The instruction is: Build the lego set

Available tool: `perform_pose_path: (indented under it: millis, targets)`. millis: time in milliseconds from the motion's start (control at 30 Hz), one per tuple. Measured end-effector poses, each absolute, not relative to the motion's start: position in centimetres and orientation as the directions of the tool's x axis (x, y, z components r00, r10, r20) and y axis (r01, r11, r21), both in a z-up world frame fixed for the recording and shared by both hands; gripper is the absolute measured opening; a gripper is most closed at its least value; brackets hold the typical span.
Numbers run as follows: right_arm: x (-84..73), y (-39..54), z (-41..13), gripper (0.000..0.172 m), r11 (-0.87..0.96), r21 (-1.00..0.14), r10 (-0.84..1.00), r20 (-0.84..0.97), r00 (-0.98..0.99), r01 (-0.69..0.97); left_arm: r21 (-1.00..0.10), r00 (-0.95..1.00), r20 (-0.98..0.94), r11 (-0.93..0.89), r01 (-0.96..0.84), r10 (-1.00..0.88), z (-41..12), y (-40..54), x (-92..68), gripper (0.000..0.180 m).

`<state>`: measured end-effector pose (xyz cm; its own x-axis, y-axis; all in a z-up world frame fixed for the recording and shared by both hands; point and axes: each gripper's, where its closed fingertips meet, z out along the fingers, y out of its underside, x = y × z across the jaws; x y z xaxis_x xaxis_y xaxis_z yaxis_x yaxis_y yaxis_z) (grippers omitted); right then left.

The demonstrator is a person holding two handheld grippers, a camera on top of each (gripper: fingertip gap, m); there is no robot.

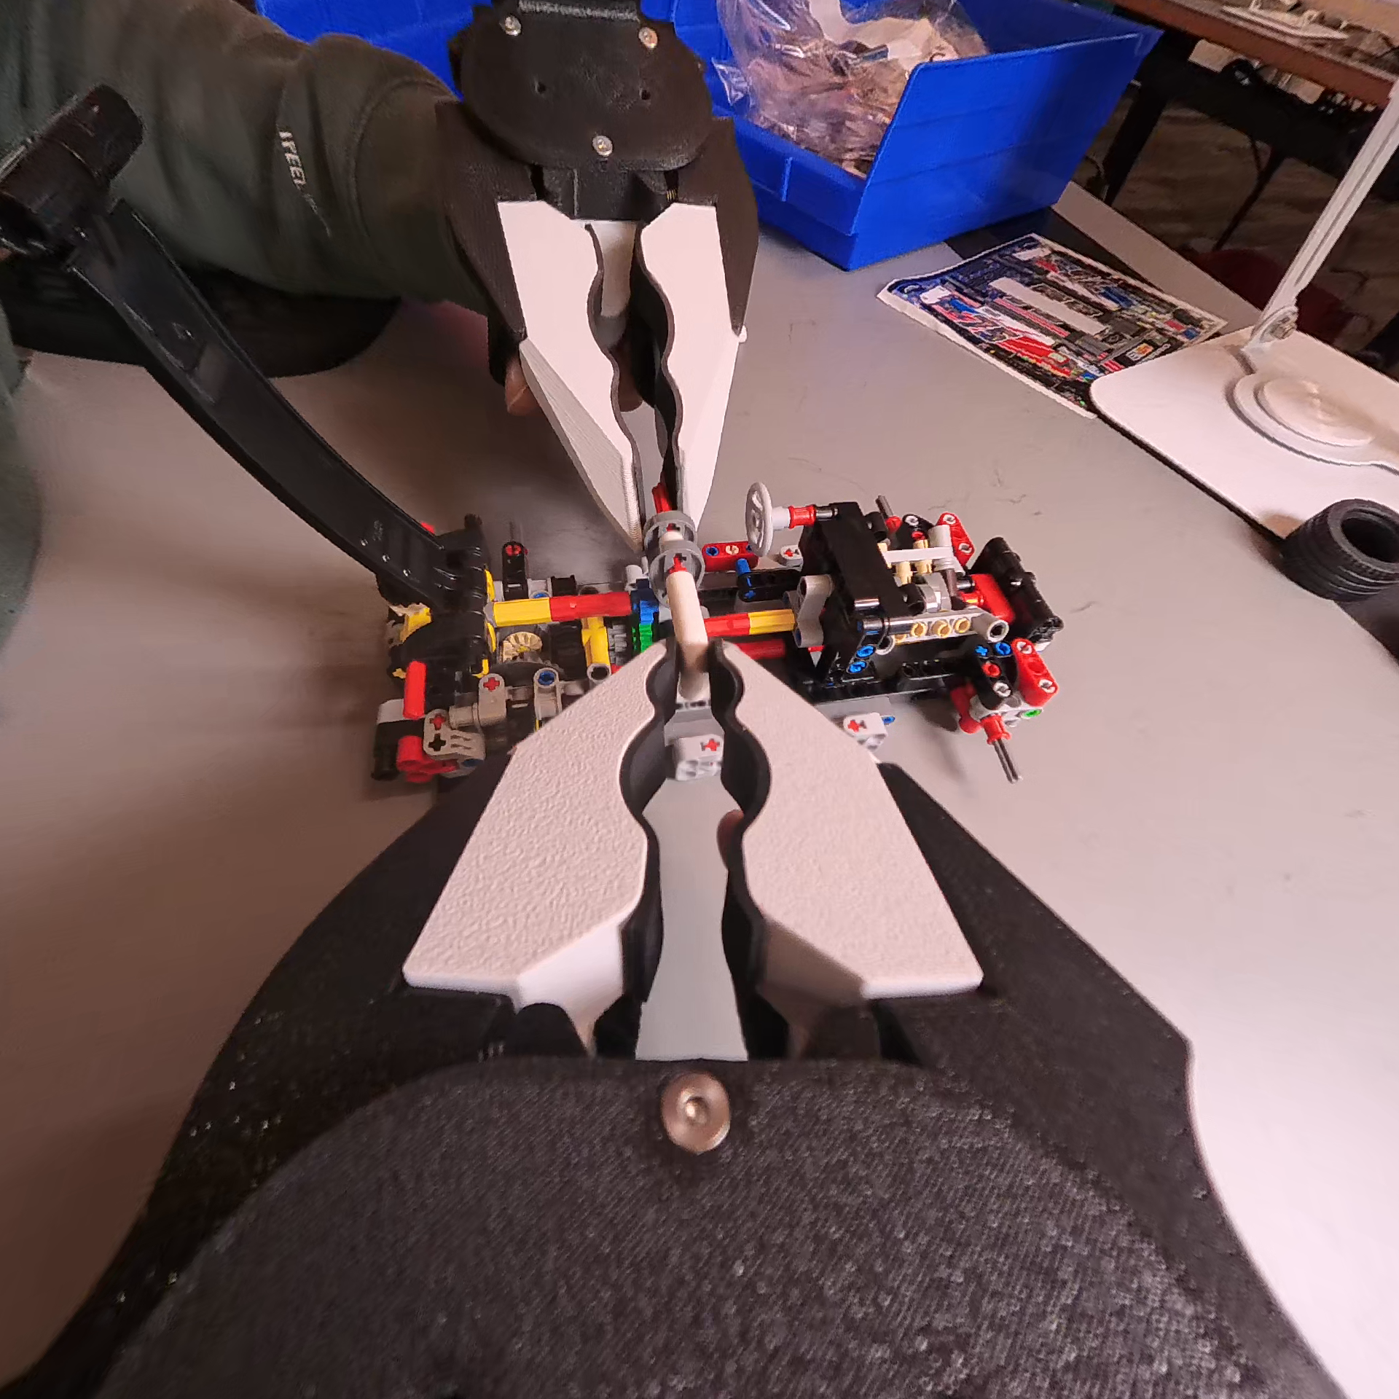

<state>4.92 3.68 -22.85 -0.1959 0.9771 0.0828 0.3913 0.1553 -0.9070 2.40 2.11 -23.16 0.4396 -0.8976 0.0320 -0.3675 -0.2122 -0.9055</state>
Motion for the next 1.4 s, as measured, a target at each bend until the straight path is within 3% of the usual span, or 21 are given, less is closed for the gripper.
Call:
perform_pose_path:
  millis: [567, 667, 767, 900, 1400]
  targets:
    - [5.1, 4.1, -22.9, 0.006, 0.16, -0.904, 0.979, 0.093, -0.182, 0.397, -0.89, 0.46, 0.005, -0.214, -0.403, -0.888, -23.3, 2.1, 2.9, 0.005]
    - [5.1, 4.1, -23.0, 0.011, 0.164, -0.905, 0.977, 0.093, -0.194, 0.393, -0.889, 0.451, 0.011, -0.215, -0.404, -0.892, -23.3, 1.6, 2.8, 0.015]
    - [5.1, 4.3, -22.9, 0.005, 0.157, -0.911, 0.977, 0.086, -0.195, 0.382, -0.898, 0.477, -0.011, -0.201, -0.391, -0.879, -23.0, 2.1, 2.8, 0.024]
    - [4.8, 4.1, -23.1, 0.005, 0.176, -0.907, 0.971, 0.096, -0.219, 0.382, -0.895, 0.49, -0.033, -0.192, -0.402, -0.871, -23.1, 2.7, 2.9, 0.013]
    - [4.3, 3.8, -22.8, 0.005, 0.171, -0.915, 0.969, 0.089, -0.229, 0.366, -0.904, 0.497, 0.01, -0.22, -0.367, -0.868, -23.2, 2.7, 2.7, 0.014]
